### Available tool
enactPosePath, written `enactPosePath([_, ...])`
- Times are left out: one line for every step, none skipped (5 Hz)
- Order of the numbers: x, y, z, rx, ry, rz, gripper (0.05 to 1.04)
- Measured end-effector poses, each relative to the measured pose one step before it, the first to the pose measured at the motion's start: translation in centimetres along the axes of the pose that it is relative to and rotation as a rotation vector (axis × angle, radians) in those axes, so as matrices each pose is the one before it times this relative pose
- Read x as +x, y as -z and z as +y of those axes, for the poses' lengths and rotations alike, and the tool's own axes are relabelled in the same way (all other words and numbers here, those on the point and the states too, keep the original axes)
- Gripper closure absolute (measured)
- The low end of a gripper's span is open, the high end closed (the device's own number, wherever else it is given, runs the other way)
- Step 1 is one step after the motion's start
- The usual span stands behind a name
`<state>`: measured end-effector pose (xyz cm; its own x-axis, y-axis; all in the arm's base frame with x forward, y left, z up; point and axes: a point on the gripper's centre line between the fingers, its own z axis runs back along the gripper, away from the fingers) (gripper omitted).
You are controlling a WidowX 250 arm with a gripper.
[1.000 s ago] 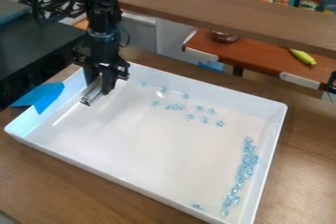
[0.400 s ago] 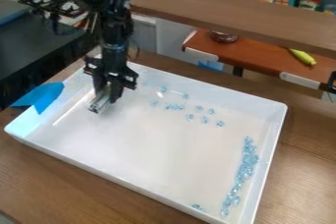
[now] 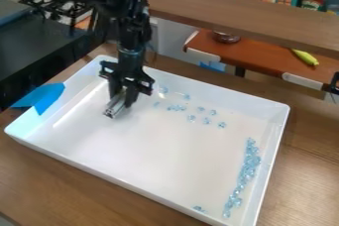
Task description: Sweep into pile
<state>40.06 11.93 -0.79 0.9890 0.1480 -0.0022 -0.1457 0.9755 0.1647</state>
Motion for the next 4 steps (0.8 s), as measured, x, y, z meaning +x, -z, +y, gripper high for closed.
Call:
enactPosePath([-0.026,0.325,-1.633,0.0061,-0.0034,0.0097,0.693])
enactPosePath([0.021,0.096,-1.09,0.0016,0.0168,0.003,0.693])
enactPosePath([-0.055,-0.173,-1.147,-0.0129,0.0033,0.0096,0.693])
enactPosePath([-0.163,-0.038,-1.105,-0.021,0.0059,0.0145,0.693])
